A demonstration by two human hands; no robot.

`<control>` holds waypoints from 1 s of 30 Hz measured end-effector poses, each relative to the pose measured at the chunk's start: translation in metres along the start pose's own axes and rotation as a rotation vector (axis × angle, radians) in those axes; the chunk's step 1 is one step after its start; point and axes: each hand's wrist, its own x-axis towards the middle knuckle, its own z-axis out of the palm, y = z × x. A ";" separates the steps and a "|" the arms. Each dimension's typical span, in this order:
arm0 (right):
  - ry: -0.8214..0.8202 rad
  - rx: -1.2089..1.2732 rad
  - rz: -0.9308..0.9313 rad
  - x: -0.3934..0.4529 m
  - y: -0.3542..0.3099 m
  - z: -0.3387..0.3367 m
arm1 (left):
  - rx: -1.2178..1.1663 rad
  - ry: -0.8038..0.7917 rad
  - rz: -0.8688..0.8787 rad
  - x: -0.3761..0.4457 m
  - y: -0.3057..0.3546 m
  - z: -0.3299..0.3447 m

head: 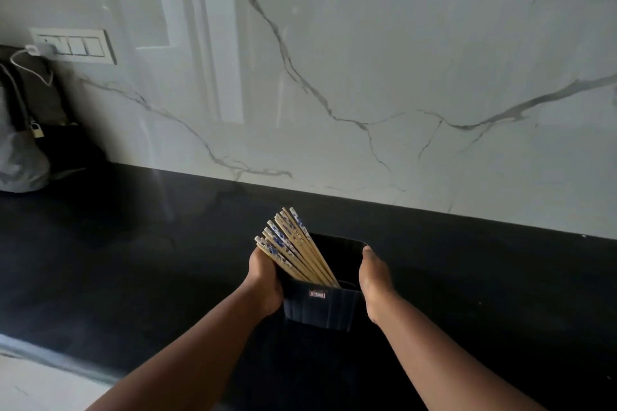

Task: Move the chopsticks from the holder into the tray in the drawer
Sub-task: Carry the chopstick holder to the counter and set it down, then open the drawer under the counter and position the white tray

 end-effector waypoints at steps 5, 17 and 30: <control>0.088 0.064 0.000 -0.001 0.001 0.004 | 0.265 -0.129 0.021 0.004 -0.003 -0.014; 0.419 -0.903 -0.947 -0.109 0.089 -0.018 | 1.912 -0.082 0.667 -0.002 -0.058 -0.145; -0.197 -1.465 -1.131 -0.144 0.292 0.035 | 1.813 0.016 0.545 -0.033 -0.068 -0.147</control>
